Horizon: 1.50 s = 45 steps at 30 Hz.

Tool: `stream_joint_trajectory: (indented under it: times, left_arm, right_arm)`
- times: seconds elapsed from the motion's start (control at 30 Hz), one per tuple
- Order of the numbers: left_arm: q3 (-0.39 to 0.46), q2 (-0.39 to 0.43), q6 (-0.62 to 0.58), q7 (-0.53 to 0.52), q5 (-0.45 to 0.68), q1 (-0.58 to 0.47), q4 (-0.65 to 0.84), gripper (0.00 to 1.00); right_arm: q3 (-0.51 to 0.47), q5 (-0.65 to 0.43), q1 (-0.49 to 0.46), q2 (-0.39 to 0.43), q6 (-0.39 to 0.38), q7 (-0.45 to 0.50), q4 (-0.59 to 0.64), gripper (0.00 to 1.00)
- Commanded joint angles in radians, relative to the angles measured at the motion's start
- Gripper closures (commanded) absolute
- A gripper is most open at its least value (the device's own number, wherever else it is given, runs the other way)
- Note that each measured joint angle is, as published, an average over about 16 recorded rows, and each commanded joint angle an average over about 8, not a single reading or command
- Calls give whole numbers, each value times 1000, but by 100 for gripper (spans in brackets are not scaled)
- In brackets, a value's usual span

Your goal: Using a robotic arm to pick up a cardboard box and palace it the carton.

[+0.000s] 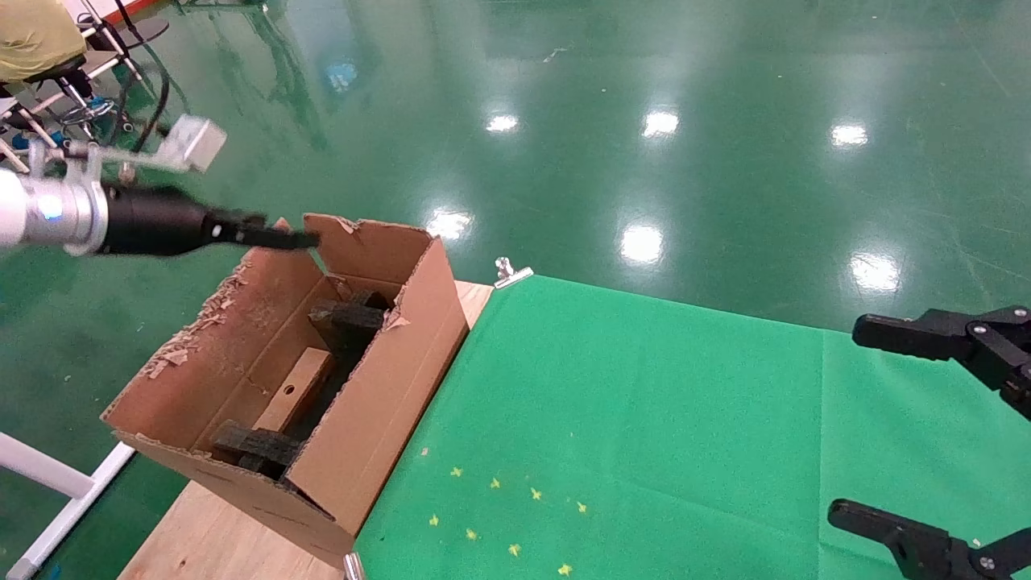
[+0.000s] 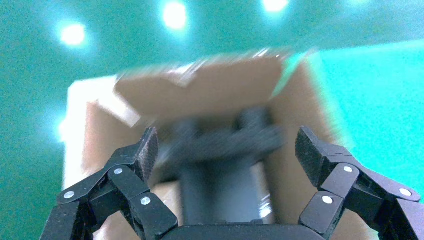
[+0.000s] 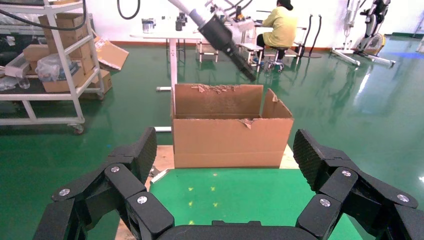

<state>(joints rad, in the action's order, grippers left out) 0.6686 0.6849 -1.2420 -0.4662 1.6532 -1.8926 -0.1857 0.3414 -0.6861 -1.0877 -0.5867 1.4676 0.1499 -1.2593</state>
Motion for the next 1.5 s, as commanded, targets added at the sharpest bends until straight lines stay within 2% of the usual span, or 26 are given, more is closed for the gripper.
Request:
stream_joint_trajectory:
  times: [0.03, 0.33, 0.5, 0.8, 1.5]
  left_arm:
    - [-19, -8, -47, 7, -31, -14, -31, 0]
    - [-116, 4, -304, -15, -225, 18, -62, 0]
    - [-147, 10, -373, -20, -285, 30, -56, 0]
    - [-140, 7, -338, -10, -276, 50, -83, 0]
    - [-227, -21, -312, 90, -503, 317, -436, 0]
  right_arm:
    - [0, 0, 0, 0, 0, 0, 0, 0]
    - [0, 0, 0, 0, 0, 0, 0, 0]
    - [0, 0, 0, 0, 0, 0, 0, 0]
    - [0, 0, 0, 0, 0, 0, 0, 0]
    - [0, 0, 0, 0, 0, 0, 0, 0]
